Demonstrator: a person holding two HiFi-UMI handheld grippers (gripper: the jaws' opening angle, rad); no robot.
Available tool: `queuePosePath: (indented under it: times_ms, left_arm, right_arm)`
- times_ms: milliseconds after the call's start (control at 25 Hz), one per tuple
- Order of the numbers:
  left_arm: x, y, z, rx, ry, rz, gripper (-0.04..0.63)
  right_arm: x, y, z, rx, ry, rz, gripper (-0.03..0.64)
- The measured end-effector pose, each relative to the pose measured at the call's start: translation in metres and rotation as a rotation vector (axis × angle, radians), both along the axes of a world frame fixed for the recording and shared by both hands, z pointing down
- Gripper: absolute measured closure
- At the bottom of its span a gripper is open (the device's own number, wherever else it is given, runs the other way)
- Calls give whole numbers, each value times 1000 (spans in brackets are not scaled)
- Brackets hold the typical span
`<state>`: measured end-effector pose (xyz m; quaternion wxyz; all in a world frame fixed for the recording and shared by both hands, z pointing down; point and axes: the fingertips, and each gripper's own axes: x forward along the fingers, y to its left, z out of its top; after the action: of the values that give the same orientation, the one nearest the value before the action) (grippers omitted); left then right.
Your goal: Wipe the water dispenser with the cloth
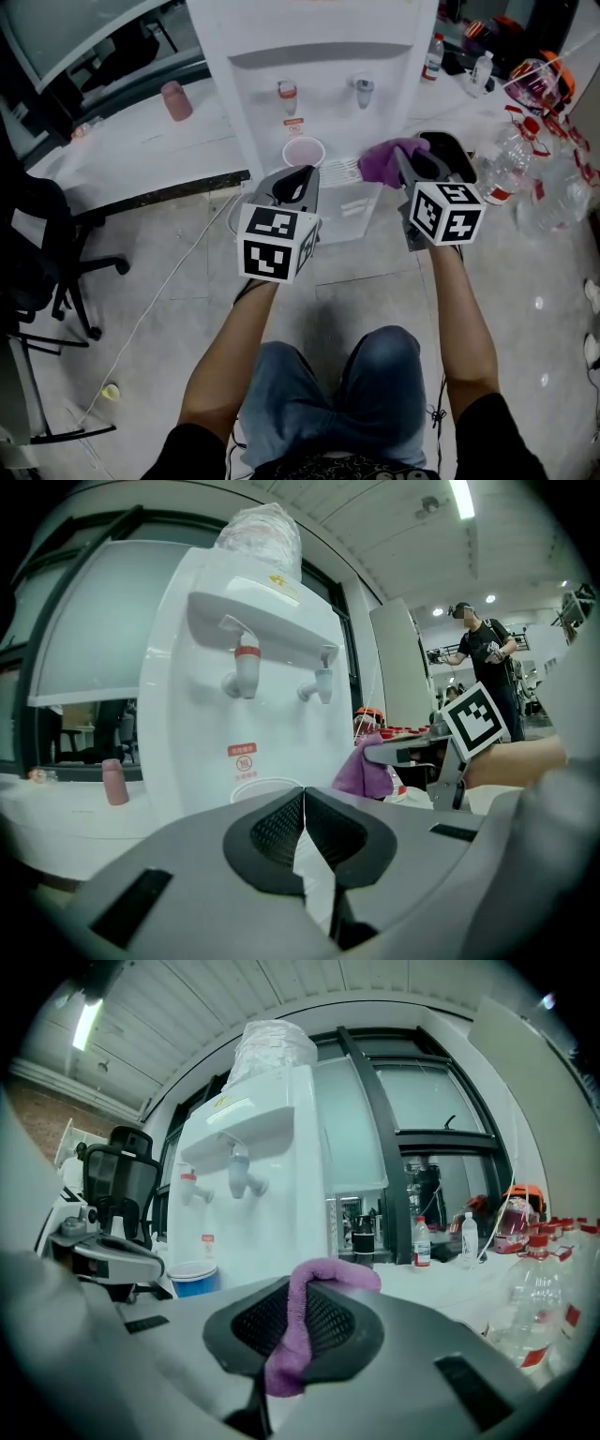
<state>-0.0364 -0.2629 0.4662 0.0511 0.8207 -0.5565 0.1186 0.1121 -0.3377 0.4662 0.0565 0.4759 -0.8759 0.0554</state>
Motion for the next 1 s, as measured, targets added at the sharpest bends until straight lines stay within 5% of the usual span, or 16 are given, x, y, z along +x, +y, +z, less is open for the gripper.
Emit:
queuePosePath:
  times_ms: [360, 1000]
  left_arm:
    - [-9, -4, -21, 25, 4, -20, 569]
    - [-56, 3, -108, 151, -23, -92, 569]
  right_arm:
    - [-9, 9, -22, 47, 7, -33, 584]
    - [-83, 78, -173, 264, -101, -271, 584]
